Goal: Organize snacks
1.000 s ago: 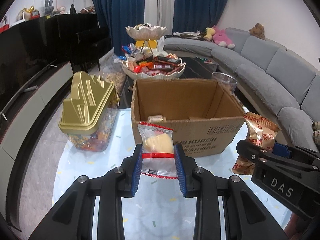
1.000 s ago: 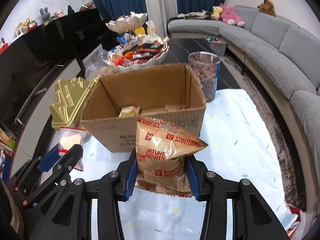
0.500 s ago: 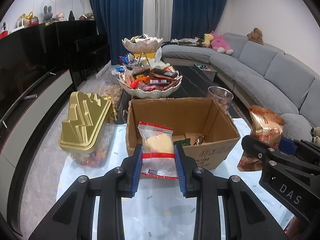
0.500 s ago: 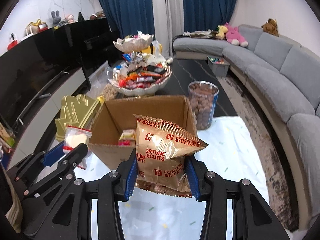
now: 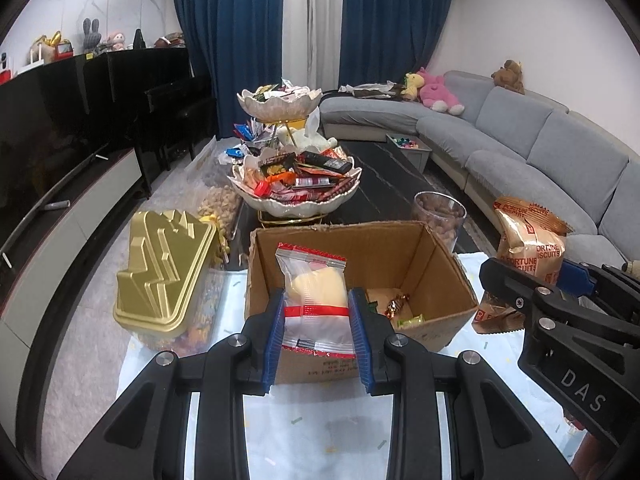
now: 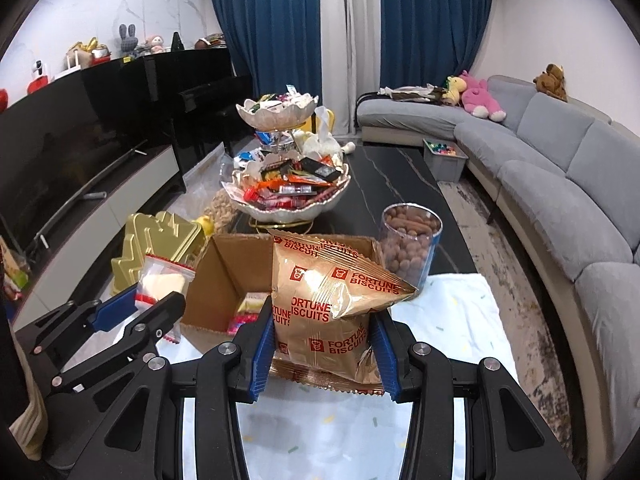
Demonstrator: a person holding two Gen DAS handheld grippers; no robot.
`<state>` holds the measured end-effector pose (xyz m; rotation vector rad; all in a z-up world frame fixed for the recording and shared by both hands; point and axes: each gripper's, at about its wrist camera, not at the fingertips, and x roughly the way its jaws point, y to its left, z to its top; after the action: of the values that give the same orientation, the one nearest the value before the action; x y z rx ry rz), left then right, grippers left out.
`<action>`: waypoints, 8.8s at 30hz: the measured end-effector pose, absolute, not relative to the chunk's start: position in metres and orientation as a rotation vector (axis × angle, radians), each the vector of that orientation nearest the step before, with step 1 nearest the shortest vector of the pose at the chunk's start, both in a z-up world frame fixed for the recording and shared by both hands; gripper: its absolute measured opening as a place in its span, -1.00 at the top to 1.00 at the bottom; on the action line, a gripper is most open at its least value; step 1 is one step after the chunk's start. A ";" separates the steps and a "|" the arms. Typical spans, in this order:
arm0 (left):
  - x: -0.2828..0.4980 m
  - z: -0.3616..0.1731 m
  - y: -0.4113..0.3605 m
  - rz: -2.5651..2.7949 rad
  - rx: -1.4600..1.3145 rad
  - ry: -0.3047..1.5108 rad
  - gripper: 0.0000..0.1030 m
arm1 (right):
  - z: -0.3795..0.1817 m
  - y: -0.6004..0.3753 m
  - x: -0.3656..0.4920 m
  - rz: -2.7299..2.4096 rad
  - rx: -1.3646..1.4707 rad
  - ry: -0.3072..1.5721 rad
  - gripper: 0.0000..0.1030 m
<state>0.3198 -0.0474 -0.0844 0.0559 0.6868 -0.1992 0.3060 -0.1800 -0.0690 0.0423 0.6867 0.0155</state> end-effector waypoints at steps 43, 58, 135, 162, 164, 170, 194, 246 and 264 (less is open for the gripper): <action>0.413 -0.144 -0.059 -0.241 0.079 0.785 0.36 | -0.118 -0.177 0.400 0.118 0.000 0.760 0.12; 0.405 -0.135 -0.047 -0.197 0.087 0.765 -0.20 | -0.106 -0.176 0.393 0.079 -0.014 0.732 -0.47; 0.144 -0.060 -0.028 -0.109 0.067 0.667 -0.71 | -0.046 -0.206 0.124 -0.016 0.024 0.636 -0.69; 0.050 -0.079 -0.024 -0.053 0.076 0.646 -0.76 | -0.063 -0.216 0.041 -0.040 0.068 0.648 -0.69; 0.048 -0.078 -0.023 -0.049 0.076 0.644 -0.77 | -0.063 -0.213 0.039 -0.036 0.057 0.648 -0.69; 0.042 -0.078 -0.021 -0.045 0.079 0.638 -0.77 | -0.060 -0.208 0.032 -0.041 0.023 0.631 -0.69; 0.037 -0.078 -0.022 -0.055 0.091 0.626 -0.77 | -0.059 -0.210 0.026 -0.049 0.018 0.626 -0.69; 0.039 -0.066 -0.026 -0.066 0.087 0.610 -0.84 | -0.058 -0.212 0.026 -0.050 0.020 0.622 -0.69; 0.038 -0.067 -0.026 -0.067 0.086 0.609 -0.86 | -0.058 -0.213 0.026 -0.051 0.021 0.623 -0.69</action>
<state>0.0384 -0.0259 -0.0669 0.0860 0.6092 -0.0666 0.0255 -0.2134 -0.0576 0.0209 0.6227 -0.0511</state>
